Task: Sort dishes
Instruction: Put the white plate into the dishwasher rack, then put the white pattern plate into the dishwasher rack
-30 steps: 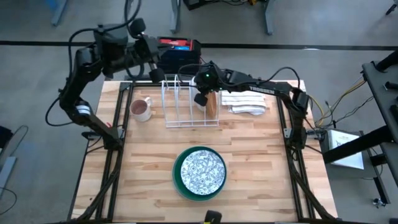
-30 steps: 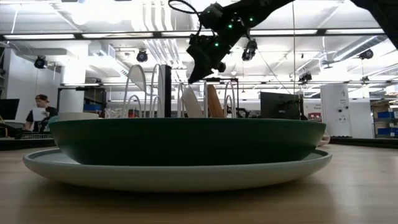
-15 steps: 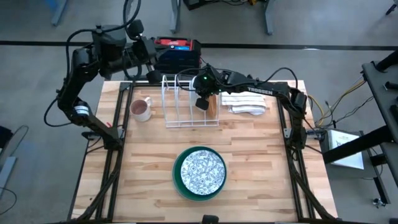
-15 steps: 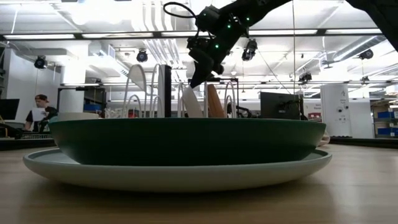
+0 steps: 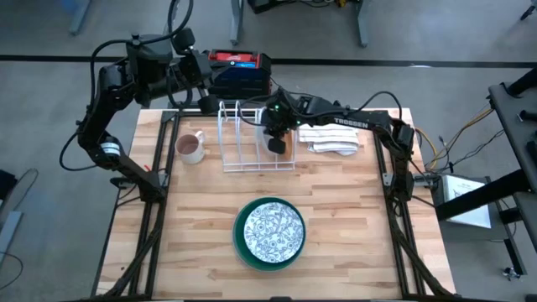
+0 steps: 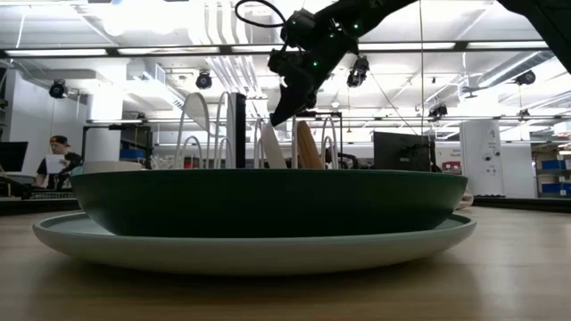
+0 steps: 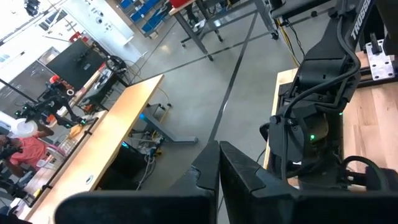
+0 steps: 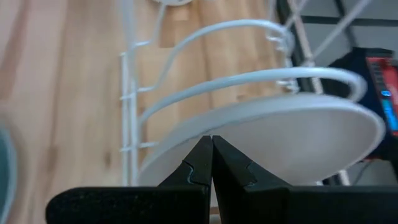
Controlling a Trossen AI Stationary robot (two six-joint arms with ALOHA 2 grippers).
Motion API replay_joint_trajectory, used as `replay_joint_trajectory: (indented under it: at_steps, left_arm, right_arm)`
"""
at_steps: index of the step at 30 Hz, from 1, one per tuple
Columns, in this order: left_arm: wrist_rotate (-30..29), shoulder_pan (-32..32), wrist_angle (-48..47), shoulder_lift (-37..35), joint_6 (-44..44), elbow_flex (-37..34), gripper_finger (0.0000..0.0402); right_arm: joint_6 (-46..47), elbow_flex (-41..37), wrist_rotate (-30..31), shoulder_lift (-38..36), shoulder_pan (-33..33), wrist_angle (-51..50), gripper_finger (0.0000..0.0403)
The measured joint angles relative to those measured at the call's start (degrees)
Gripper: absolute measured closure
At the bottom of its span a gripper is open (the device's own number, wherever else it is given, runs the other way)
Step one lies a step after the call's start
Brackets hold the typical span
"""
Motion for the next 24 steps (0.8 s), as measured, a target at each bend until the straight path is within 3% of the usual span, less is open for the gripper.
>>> replay_joint_trajectory:
  at_steps: [12, 18, 24]
  left_arm:
    - [0.0, 0.0, -0.82, 0.0, -0.82, 0.0, 0.0401]
    - [0.59, -0.04, -3.42, 0.11, -2.31, 0.0, 0.0401]
    - [8.25, -0.94, -8.63, 0.89, -5.08, -0.3, 0.0401]
  right_arm:
    - [-0.27, 0.0, -1.67, -0.64, 0.04, -5.06, 0.0403]
    - [1.31, -0.13, -0.93, -4.77, -0.07, -7.72, 0.0403]
    - [2.0, -0.85, -1.08, -10.08, 0.47, -12.07, 0.0403]
